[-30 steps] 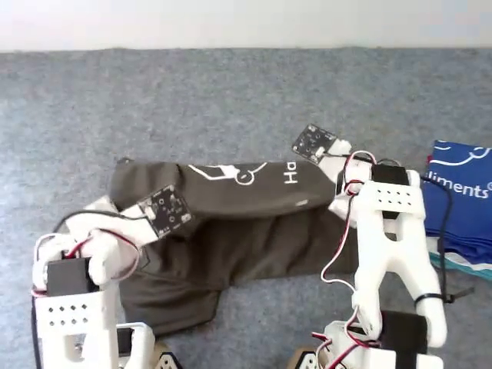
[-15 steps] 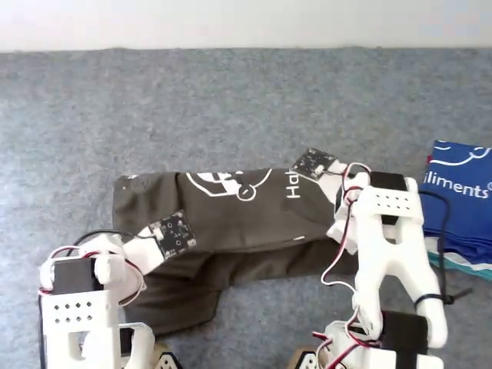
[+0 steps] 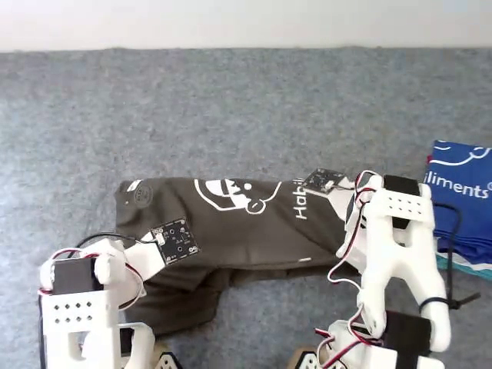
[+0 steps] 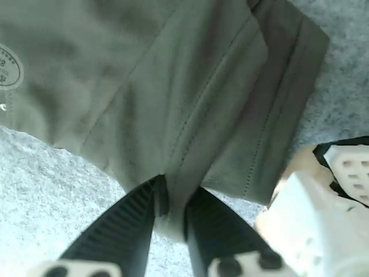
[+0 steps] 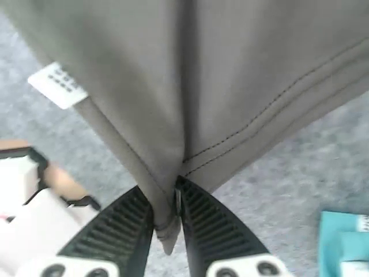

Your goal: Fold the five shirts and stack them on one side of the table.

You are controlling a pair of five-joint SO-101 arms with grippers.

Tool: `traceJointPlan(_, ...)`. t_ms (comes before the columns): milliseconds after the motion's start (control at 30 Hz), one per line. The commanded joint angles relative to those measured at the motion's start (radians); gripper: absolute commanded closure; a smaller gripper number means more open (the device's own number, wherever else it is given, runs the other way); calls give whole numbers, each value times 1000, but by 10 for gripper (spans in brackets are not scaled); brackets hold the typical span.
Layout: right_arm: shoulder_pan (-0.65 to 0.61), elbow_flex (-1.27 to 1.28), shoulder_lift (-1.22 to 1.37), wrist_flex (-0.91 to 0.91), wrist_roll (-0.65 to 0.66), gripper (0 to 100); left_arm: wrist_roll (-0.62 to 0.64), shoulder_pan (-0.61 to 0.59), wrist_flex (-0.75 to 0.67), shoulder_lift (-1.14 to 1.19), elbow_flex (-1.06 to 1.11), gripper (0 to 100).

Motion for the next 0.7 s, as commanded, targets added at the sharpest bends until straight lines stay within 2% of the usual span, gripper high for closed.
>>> traceJointPlan(0,16,-2,-45,27,8,988,8,17,6,-5,-21,985)
traceJointPlan(167,12,-2,-38,16,8,984,9,80,8,-5,-42,985)
traceJointPlan(333,28,-3,-39,-15,8,983,14,75,46,-5,-157,985)
traceJointPlan(667,28,-3,-38,-45,8,983,11,83,46,-12,-122,985)
